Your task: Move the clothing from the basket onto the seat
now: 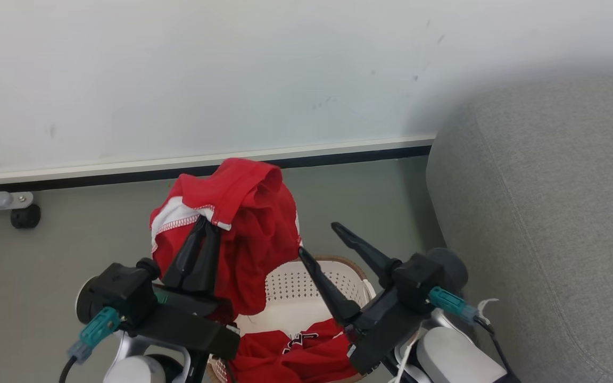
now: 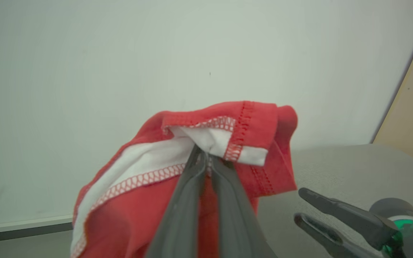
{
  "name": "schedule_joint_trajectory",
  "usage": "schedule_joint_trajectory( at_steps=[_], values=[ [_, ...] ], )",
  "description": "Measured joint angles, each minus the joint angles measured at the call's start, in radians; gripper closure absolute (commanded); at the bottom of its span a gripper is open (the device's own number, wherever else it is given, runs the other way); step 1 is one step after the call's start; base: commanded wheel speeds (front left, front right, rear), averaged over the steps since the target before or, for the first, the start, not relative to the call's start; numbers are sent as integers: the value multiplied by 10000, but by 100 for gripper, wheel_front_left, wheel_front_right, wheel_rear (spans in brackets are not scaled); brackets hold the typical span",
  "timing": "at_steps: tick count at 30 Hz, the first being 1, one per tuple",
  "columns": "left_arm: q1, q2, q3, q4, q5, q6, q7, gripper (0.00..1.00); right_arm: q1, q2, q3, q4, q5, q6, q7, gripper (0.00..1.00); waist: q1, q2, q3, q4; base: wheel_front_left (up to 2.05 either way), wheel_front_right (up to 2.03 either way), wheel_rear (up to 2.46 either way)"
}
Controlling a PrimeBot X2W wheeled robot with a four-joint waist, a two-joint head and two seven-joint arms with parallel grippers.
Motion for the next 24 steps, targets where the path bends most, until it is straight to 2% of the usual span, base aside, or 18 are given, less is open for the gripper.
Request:
schedule_joint_trajectory(
  at_steps=[11,16,24],
  values=[
    [-162,-105,-184,54,-4,-52,90,100,-1298,36,867,917,63,205,86,0,0,0,106,371,0,0,0],
    [-260,-174,-274,63,-59,-134,119,100,-2030,27,1843,947,807,201,63,0,-1,0,161,527,0,0,0],
    [-452,-242,-382,81,-88,-219,130,100,-3010,21,2819,1354,1801,-209,-52,0,0,0,258,763,0,0,0]
  ],
)
